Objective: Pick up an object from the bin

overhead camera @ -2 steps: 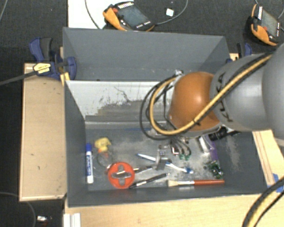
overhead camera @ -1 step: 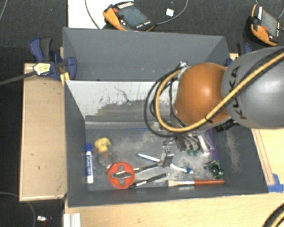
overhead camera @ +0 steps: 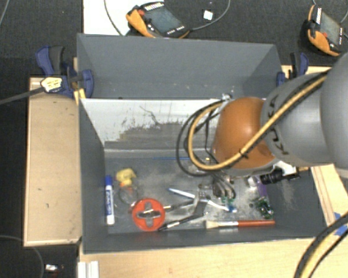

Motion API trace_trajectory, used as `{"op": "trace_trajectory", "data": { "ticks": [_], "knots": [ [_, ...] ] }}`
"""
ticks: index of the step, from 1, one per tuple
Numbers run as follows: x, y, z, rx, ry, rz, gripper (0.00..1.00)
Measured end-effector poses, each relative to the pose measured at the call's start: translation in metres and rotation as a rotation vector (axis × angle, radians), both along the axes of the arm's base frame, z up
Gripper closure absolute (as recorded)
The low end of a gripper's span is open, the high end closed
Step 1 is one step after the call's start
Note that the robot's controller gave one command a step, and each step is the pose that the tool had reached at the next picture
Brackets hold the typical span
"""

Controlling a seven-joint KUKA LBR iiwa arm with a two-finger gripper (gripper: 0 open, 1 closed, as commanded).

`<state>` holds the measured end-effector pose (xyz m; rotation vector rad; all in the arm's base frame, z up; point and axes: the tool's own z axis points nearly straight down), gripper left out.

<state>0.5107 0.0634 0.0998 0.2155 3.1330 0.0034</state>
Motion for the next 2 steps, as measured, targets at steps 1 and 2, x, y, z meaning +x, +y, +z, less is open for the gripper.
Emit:
{"op": "trace_trajectory", "data": {
  "ticks": [1, 2],
  "knots": [
    [-0.004, 0.008, -0.03, -0.004, -0.027, 0.485, 0.0],
    [0.004, -0.01, -0.029, 0.001, -0.006, -0.084, 1.0]
  ]
}}
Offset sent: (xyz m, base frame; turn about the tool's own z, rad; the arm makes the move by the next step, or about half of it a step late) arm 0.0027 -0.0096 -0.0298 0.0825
